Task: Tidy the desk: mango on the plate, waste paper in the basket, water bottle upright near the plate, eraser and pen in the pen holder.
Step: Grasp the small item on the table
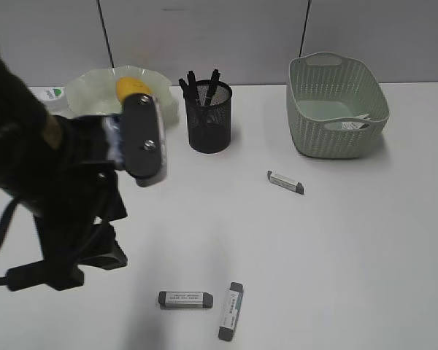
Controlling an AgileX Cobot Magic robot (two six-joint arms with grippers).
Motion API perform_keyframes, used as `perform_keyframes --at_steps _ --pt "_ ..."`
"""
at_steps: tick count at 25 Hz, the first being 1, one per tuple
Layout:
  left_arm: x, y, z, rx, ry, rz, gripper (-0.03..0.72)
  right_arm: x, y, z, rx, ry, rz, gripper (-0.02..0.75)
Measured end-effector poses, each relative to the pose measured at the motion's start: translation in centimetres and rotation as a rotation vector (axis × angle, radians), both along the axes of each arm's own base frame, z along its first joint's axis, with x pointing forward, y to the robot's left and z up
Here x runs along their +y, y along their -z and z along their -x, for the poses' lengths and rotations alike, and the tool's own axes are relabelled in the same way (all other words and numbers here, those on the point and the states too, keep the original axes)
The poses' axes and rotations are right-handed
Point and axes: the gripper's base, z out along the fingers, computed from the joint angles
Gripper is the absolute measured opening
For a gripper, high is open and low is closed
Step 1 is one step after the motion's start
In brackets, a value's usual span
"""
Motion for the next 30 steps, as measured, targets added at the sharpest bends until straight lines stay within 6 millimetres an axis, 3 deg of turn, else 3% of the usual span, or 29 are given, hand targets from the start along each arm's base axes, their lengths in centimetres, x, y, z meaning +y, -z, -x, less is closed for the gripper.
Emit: perform_keyframes --at_steps 7,11,30 --pt "-4.5 4.5 -3.4 0.101 0.129 -0.019 0.449 0.0 0.0 0.0 -0.001 0.000 0.000 0.483" --pt "-5.8 6.3 -4.6 0.109 0.163 -0.024 0.469 0.0 0.0 0.0 -0.001 0.000 -0.001 0.480" --pt "-6.9 10.5 -4.8 0.223 0.184 -0.035 0.481 0.0 0.0 0.0 -0.002 0.000 -0.001 0.479"
